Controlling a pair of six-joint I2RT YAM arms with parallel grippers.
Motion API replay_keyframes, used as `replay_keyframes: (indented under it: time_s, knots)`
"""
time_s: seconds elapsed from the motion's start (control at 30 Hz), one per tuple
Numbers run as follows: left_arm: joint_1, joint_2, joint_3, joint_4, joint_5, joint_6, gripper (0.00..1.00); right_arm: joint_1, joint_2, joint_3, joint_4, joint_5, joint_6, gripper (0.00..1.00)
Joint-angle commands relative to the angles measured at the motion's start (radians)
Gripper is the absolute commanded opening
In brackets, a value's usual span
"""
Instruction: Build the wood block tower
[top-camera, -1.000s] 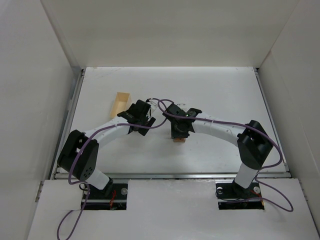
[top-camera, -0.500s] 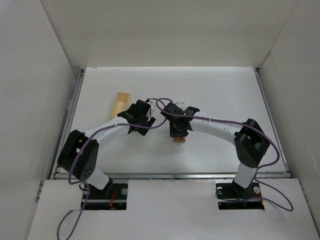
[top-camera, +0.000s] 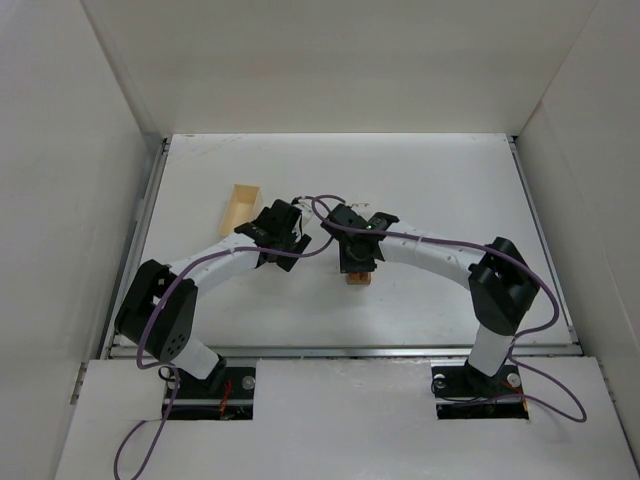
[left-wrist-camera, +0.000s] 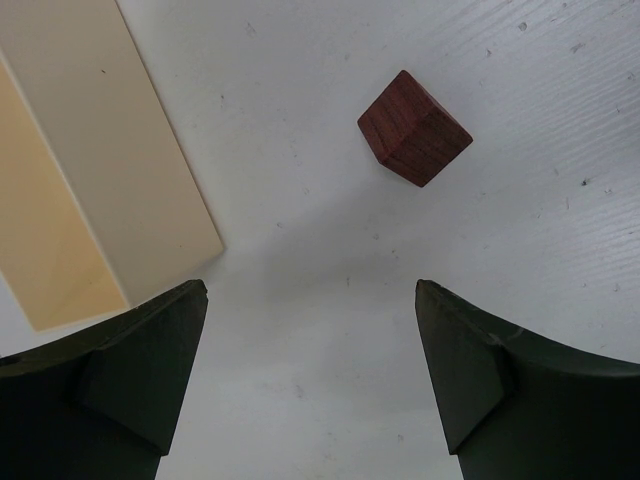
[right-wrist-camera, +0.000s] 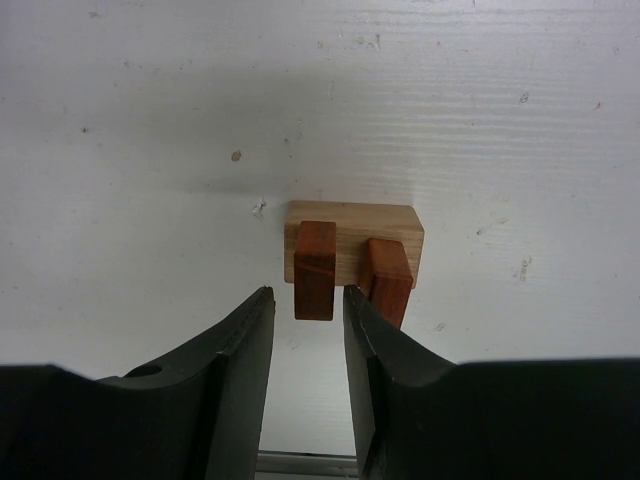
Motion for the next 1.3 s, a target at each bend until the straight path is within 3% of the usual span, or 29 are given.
replay_keyframes:
  time_s: [0.0,0.33,0.4,0.47,0.73,0.83,1.07,1.13,1.27]
  knots:
    - [0.003,-0.045,-0.004,0.009,0.002,-0.011,0.82,0.007,-0.039,0.033,-0.015,0.023,0.002,0.4]
    - [0.003,-0.036,0.005,0.02,0.011,-0.002,0.82,0.007,-0.144,0.045,-0.042,0.069,0.002,0.41]
    - [0.003,-0.025,0.005,0.041,0.02,0.009,0.78,0.007,-0.16,0.074,-0.058,0.089,0.002,0.42]
    - [0.003,-0.014,0.016,0.072,0.07,0.052,0.74,0.007,-0.174,0.089,-0.073,0.115,0.002,0.42]
    - [0.003,0.075,0.025,0.138,0.212,0.217,0.76,-0.058,-0.286,0.112,-0.108,0.151,-0.042,0.46]
    - [0.003,0.098,0.048,0.124,0.221,0.218,0.76,-0.083,-0.318,0.103,-0.108,0.151,-0.064,0.47]
    - [0.022,0.165,0.181,0.032,0.221,-0.017,0.76,-0.101,-0.329,0.074,-0.087,0.131,-0.064,0.47]
    - [0.022,0.192,0.236,-0.032,0.172,-0.134,0.68,-0.101,-0.329,0.074,-0.078,0.131,-0.064,0.47]
    - [0.022,0.266,0.293,-0.127,0.109,-0.285,0.64,-0.101,-0.329,0.074,-0.078,0.131,-0.073,0.47]
